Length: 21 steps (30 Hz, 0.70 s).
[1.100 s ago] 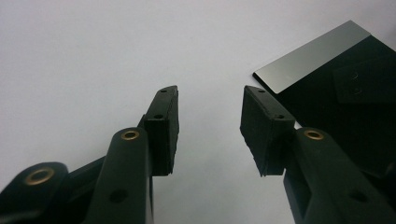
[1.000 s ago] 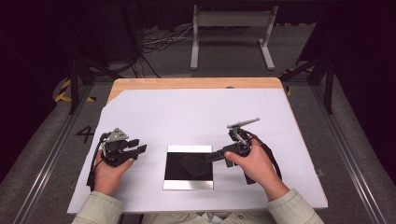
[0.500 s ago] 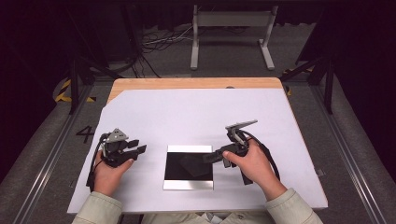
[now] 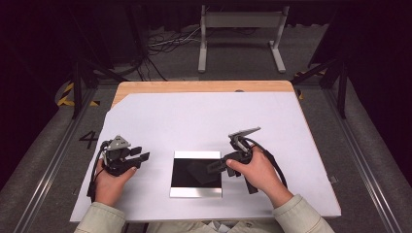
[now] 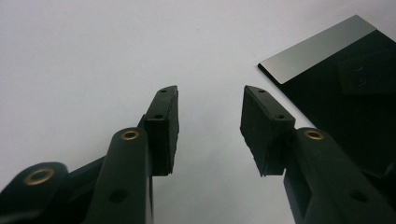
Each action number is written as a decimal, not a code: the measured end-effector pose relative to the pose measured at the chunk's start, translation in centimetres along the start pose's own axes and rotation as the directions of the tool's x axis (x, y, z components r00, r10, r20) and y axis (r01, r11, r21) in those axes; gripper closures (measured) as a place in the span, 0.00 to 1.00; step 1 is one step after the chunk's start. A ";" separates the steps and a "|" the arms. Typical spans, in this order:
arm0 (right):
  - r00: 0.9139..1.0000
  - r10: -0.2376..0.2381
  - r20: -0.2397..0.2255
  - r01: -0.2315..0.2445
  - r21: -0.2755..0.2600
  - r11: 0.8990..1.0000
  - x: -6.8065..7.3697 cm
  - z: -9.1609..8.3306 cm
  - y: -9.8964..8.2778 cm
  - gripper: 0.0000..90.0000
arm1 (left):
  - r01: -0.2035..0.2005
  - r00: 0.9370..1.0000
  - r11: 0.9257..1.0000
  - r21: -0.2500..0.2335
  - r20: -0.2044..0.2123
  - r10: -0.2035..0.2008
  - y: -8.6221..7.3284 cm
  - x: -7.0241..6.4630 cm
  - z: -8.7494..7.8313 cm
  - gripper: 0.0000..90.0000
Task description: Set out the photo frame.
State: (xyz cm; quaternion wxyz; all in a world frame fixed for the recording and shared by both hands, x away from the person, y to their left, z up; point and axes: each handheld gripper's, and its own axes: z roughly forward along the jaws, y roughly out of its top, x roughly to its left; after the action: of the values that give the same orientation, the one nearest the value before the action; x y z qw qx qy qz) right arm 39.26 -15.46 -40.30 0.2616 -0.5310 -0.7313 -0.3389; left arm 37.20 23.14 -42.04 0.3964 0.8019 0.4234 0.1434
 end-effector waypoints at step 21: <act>0.998 -0.040 -0.056 0.042 0.042 0.998 0.1 1.2 0.0 0.72 | 0.002 1.000 1.000 -0.001 0.000 -0.002 0.0 0.1 0.0 0.64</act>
State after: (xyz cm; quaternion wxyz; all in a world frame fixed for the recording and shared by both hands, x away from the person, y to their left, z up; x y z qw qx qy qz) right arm 39.22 -14.44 -41.02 0.2862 -0.5004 -0.7417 -0.3429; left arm 37.22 23.21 -42.08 0.3968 0.8013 0.4243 0.1430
